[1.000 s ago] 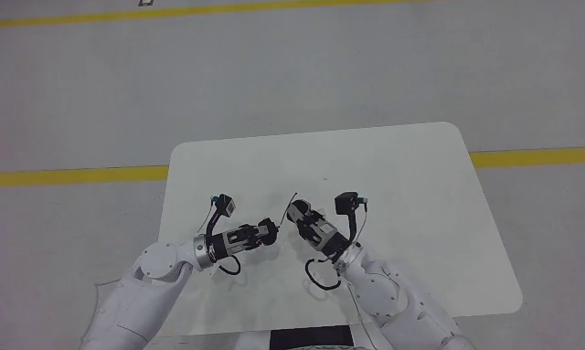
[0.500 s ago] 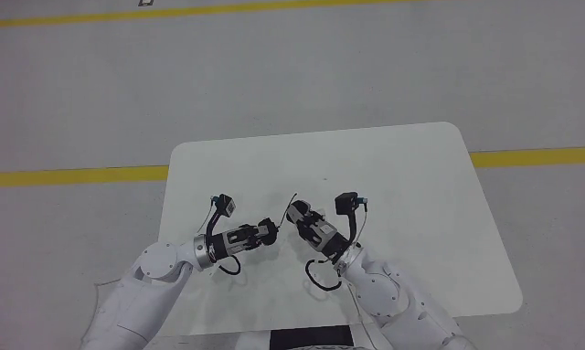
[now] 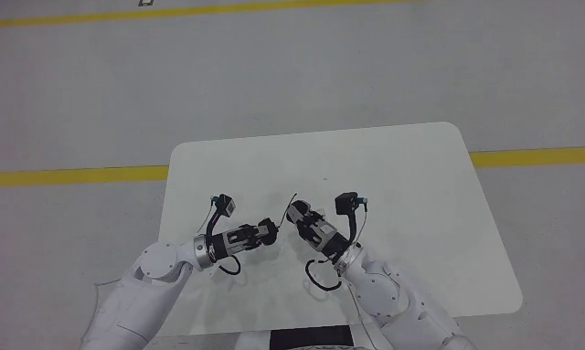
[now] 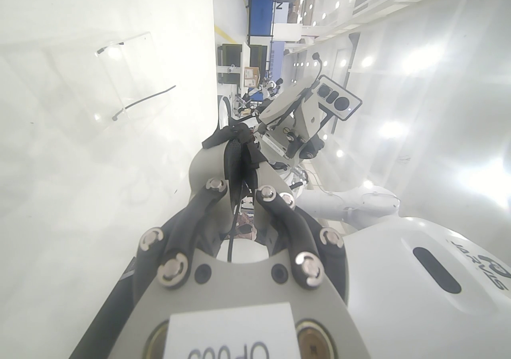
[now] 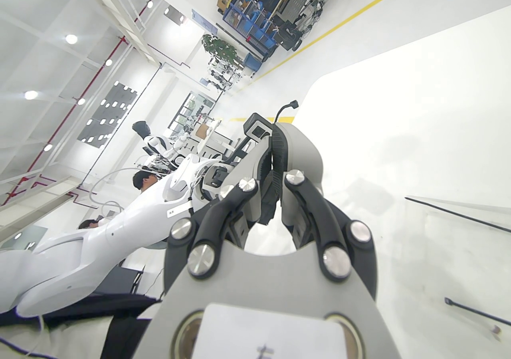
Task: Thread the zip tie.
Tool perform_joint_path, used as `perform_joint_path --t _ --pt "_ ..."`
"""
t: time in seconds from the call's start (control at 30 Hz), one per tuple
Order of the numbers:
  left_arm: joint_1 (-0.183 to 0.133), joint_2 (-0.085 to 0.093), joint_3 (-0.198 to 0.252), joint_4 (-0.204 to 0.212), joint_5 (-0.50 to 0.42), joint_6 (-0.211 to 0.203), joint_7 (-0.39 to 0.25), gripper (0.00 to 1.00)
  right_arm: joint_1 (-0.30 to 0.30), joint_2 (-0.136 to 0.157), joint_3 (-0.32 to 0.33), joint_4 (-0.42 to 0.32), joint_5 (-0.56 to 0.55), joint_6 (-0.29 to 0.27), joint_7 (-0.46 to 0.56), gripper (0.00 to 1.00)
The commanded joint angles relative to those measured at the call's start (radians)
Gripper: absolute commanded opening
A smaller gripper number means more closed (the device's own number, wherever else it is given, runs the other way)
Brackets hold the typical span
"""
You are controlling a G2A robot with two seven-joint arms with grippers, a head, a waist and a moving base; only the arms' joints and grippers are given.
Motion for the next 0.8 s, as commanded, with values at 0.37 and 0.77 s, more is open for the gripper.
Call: perform_joint_path --t 0.37,0.77 --pt "-0.001 0.0 0.0 0.0 0.002 0.001 0.005 0.0 0.0 0.0 0.0 0.0 0.0 0.0 0.0 0.0" --pt "-0.067 -0.003 0.023 0.065 -0.013 -0.017 -0.006 0.0 0.0 0.0 0.0 0.0 0.0 0.0 0.0 0.0"
